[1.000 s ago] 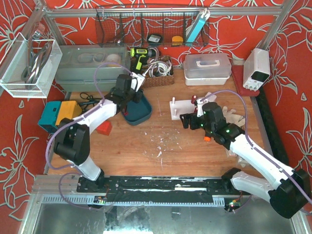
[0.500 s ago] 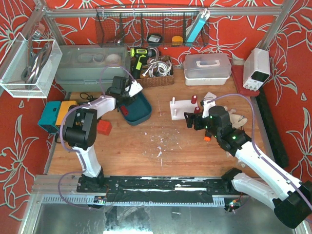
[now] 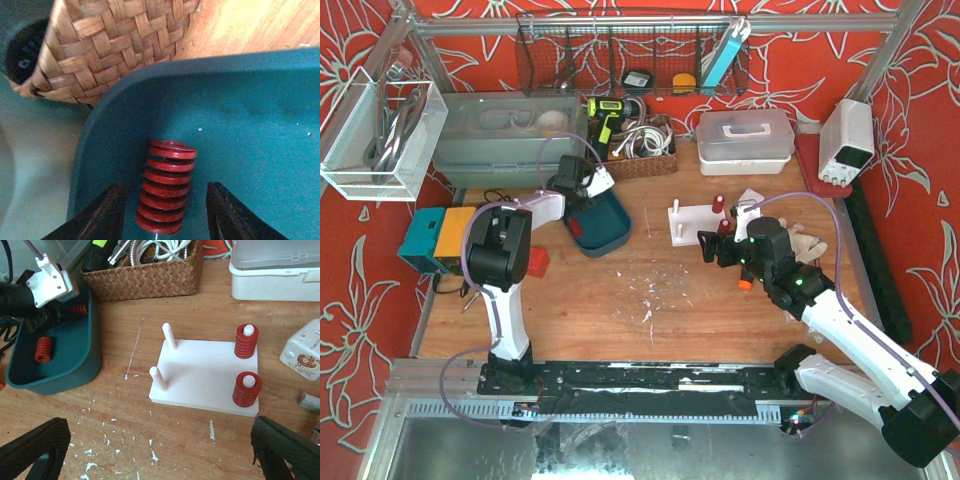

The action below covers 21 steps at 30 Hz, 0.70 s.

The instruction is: Install the large spring

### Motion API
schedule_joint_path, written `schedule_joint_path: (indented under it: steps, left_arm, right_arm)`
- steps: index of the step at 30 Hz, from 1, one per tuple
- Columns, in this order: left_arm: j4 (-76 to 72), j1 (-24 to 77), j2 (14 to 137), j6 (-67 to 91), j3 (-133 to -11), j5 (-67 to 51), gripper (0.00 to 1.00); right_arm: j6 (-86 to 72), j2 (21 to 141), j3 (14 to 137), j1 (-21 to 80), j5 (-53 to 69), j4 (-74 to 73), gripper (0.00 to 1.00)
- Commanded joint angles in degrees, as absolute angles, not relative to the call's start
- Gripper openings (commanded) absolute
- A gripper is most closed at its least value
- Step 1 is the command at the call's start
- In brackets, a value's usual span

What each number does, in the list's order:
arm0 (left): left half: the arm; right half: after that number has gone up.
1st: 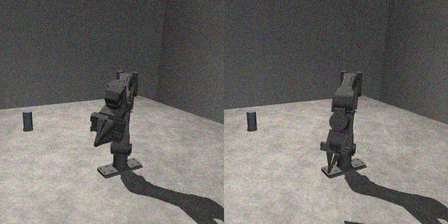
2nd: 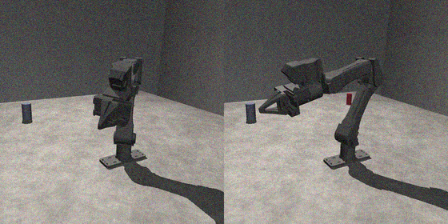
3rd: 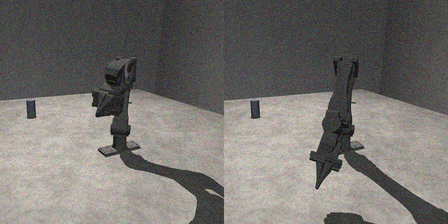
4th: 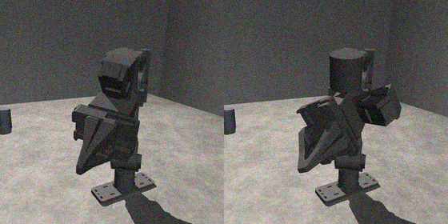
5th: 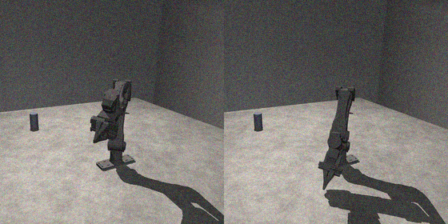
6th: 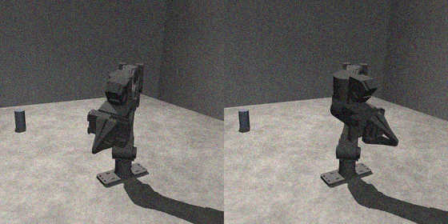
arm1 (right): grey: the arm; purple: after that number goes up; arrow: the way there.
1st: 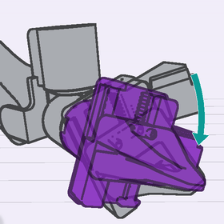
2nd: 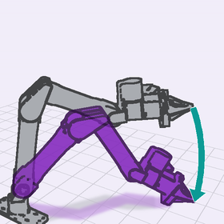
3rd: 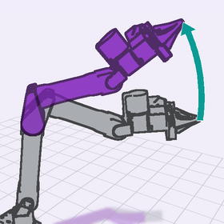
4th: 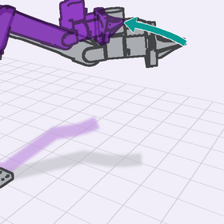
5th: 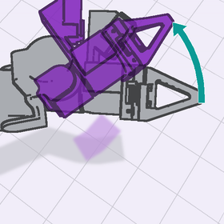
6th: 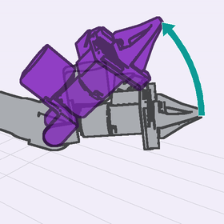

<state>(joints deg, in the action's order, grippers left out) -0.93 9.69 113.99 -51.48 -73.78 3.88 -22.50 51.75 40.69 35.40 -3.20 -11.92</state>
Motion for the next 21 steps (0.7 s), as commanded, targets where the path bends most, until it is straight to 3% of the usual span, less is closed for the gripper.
schedule_joint_path:
  steps: [1, 15, 21]
  left_arm:
    - [-0.4, 9.2, 115.8, -52.5, -75.1, 5.8, 0.48]
    - [2.3, 8.9, 120.4, -52.1, -77.9, 8.6, 0.48]
    - [4.7, 9.0, 120.2, -51.3, -77.5, 5.6, 0.43]
  right_arm:
    - [-22.3, 51.4, 40.1, 35.7, -5.0, -11.3, 0.99]
    - [-22.4, 50.7, 39.7, 35.7, -5.0, -11.0, 0.99]
    - [-22.2, 50.4, 39.7, 35.7, -5.1, -11.1, 0.99]
